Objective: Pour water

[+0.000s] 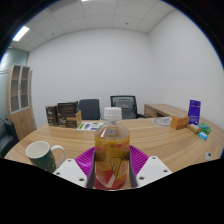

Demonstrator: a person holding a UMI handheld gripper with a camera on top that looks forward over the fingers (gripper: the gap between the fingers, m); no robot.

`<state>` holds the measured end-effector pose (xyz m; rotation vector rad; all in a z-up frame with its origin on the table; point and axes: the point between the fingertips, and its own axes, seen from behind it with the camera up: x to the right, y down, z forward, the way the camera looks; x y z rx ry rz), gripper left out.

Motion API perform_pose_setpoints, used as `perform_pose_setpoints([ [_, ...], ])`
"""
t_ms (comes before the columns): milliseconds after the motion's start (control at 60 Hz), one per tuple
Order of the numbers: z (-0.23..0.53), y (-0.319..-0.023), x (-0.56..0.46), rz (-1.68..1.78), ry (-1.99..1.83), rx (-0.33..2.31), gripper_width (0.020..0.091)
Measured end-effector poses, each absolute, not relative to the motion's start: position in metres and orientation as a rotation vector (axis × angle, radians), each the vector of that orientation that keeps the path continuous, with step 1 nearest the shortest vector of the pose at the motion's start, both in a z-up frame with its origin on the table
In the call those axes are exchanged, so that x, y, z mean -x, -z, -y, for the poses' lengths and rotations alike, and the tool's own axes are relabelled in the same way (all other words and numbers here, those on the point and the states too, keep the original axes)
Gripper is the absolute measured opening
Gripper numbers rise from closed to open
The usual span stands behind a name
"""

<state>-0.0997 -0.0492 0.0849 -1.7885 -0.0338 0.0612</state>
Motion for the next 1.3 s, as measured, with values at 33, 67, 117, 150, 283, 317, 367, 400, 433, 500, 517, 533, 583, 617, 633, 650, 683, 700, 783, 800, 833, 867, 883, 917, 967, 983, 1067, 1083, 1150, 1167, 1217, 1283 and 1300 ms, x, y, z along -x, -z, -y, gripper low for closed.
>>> perform_pose_setpoints([
  [33,0.048,-0.085,0.100,0.047,-0.061,1.792,0.0497],
  [67,0.049,-0.084,0.101,0.053,-0.069,1.791,0.0500],
  [117,0.049,-0.085,0.102,0.056,-0.072,1.775,0.0508],
  [150,0.049,-0.085,0.101,0.055,-0.071,1.765,0.0510],
  [283,0.051,-0.083,0.103,0.087,-0.047,1.739,0.0535],
  [317,0.051,-0.083,0.102,0.078,-0.050,1.737,0.0548],
  [367,0.051,-0.083,0.102,0.077,-0.050,1.738,0.0581],
  [400,0.051,-0.082,0.103,0.082,-0.043,1.743,0.0612],
  [433,0.052,-0.081,0.103,0.097,-0.035,1.755,0.0650],
  [500,0.060,-0.072,0.105,0.106,-0.032,1.828,0.0794],
  [517,0.062,-0.073,0.104,0.098,-0.038,1.834,0.0842],
  [533,0.064,-0.076,0.104,0.088,-0.046,1.831,0.0859],
  [583,0.072,-0.090,0.101,0.070,-0.071,1.803,0.0829],
  [617,0.081,-0.098,0.098,0.062,-0.079,1.793,0.0836],
  [633,0.085,-0.101,0.097,0.057,-0.082,1.791,0.0839],
  [650,0.090,-0.104,0.096,0.054,-0.085,1.790,0.0839],
  [683,0.099,-0.108,0.095,0.044,-0.089,1.786,0.0838],
  [700,0.105,-0.110,0.094,0.041,-0.089,1.786,0.0837],
  [783,0.136,-0.120,0.091,0.037,-0.089,1.790,0.0837],
  [800,0.143,-0.122,0.091,0.039,-0.088,1.789,0.0837],
  [833,0.158,-0.127,0.092,0.045,-0.087,1.788,0.0838],
  [867,0.173,-0.133,0.093,0.057,-0.087,1.781,0.0839],
  [883,0.180,-0.136,0.094,0.063,-0.087,1.776,0.0838],
  [917,0.196,-0.139,0.095,0.070,-0.082,1.772,0.0838],
  [967,0.218,-0.142,0.096,0.072,-0.072,1.774,0.0840],
  [983,0.224,-0.143,0.097,0.076,-0.072,1.772,0.0837],
  [1067,0.255,-0.148,0.101,0.094,-0.078,1.763,0.0840],
  [1083,0.260,-0.149,0.102,0.096,-0.082,1.763,0.0840],
  [1150,0.277,-0.153,0.105,0.087,-0.107,1.759,0.0840],
  [1167,0.280,-0.153,0.106,0.082,-0.113,1.760,0.0840],
  [1217,0.292,-0.155,0.108,0.075,-0.129,1.762,0.0841],
  [1283,0.303,-0.156,0.108,0.084,-0.138,1.752,0.0841],
  [1300,0.306,-0.156,0.109,0.085,-0.138,1.750,0.0842],
])
